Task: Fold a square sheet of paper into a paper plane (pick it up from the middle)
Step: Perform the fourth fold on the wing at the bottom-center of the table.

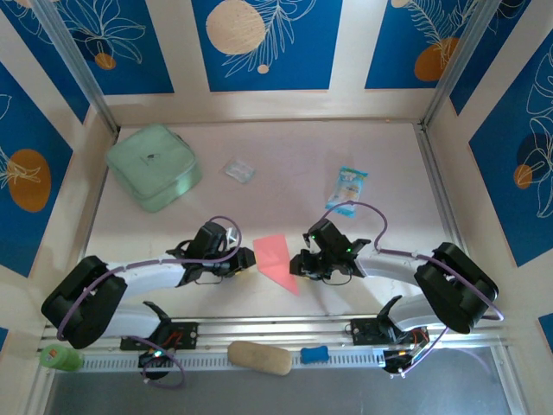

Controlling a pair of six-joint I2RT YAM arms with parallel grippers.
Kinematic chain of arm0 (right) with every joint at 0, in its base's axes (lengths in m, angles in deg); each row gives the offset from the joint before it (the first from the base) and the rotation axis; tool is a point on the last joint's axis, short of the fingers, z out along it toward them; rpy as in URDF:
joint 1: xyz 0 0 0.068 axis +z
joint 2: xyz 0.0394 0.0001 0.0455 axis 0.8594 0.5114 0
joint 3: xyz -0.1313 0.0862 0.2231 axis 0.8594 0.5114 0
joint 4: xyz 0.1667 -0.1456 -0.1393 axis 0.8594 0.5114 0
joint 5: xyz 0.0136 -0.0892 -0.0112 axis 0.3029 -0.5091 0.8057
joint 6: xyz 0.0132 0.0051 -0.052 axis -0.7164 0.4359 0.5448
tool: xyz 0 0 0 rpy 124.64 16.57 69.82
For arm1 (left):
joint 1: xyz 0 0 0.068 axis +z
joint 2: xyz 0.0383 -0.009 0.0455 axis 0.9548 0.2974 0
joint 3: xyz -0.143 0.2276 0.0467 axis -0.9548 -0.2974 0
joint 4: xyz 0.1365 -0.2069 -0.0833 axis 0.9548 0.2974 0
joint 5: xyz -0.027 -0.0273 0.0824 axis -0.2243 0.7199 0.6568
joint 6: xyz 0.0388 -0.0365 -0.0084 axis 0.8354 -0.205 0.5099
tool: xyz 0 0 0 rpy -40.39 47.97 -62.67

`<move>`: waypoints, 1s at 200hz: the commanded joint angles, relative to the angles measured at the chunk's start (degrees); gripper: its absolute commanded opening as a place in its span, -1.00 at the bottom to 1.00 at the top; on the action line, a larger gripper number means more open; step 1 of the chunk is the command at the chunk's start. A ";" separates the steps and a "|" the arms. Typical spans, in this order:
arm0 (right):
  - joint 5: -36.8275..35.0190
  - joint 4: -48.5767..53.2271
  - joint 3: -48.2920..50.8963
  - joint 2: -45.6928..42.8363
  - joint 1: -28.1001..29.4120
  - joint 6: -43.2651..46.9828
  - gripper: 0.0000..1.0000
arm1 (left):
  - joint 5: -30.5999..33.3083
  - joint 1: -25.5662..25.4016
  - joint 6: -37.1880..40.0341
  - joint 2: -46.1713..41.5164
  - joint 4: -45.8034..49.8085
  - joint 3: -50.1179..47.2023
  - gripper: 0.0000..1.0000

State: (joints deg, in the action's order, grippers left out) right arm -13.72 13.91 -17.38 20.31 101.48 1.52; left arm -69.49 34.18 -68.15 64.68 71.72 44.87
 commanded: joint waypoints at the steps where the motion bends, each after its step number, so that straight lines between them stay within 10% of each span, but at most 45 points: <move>1: 1.58 -0.25 -1.16 0.72 -0.22 0.63 -0.46 | -0.02 -0.50 -0.29 0.19 0.06 1.36 -0.19; 200: 2.28 -1.12 -1.23 1.30 -0.14 0.50 -0.70 | 0.16 -0.46 -0.19 0.22 0.57 1.51 -0.17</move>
State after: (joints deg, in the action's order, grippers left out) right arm -12.56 12.20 -17.68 22.06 101.48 1.52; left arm -69.47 34.15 -68.15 64.68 71.77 44.92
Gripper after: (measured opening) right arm 0.152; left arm 0.415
